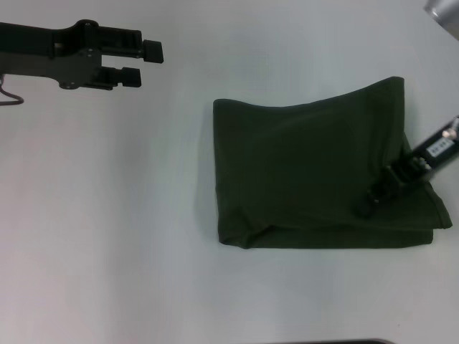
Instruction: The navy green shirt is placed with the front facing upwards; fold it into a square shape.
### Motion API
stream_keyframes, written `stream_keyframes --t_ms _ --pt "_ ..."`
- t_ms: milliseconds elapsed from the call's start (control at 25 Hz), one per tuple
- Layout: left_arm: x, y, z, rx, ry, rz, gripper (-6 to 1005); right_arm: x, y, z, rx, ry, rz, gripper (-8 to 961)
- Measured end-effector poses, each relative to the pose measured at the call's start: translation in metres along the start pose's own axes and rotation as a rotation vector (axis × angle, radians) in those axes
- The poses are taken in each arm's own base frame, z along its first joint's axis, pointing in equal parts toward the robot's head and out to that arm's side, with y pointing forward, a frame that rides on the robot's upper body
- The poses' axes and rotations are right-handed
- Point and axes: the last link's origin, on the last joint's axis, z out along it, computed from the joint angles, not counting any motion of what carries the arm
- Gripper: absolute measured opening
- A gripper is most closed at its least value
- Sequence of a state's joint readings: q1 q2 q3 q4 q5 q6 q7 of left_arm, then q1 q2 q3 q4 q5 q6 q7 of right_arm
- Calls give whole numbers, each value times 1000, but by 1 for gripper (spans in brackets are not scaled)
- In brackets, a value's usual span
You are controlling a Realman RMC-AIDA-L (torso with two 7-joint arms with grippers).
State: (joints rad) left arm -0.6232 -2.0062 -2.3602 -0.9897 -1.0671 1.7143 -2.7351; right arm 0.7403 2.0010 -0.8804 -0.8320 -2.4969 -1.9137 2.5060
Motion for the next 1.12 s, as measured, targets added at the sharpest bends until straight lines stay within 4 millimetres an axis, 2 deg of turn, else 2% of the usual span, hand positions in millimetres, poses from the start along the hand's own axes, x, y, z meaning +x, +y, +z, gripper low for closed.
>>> stream_keyframes --t_ms 120,280,400,520,640,760,920,1120 --pt "0 1 1 -2 0 8 716 11 -16 -4 62 9 67 16" --pt "1 1 4 0 4 15 716 29 -48 2 201 60 165 15" --pt "2 1 6 1 7 18 717 37 -63 2 281 79 207 14" --pt "4 3 6 -1 9 24 717 33 -63 -13 292 17 210 14" --pt "5 4 6 -3 11 26 717 22 -52 -35 249 -83 182 14" --pt "4 4 6 -4 12 24 717 11 -39 -50 195 -147 136 13" --pt "3 3 6 -7 14 21 717 -1 -28 -50 152 -162 88 13" --pt "4 4 8 -11 13 24 717 -11 -31 -45 165 -201 91 12"
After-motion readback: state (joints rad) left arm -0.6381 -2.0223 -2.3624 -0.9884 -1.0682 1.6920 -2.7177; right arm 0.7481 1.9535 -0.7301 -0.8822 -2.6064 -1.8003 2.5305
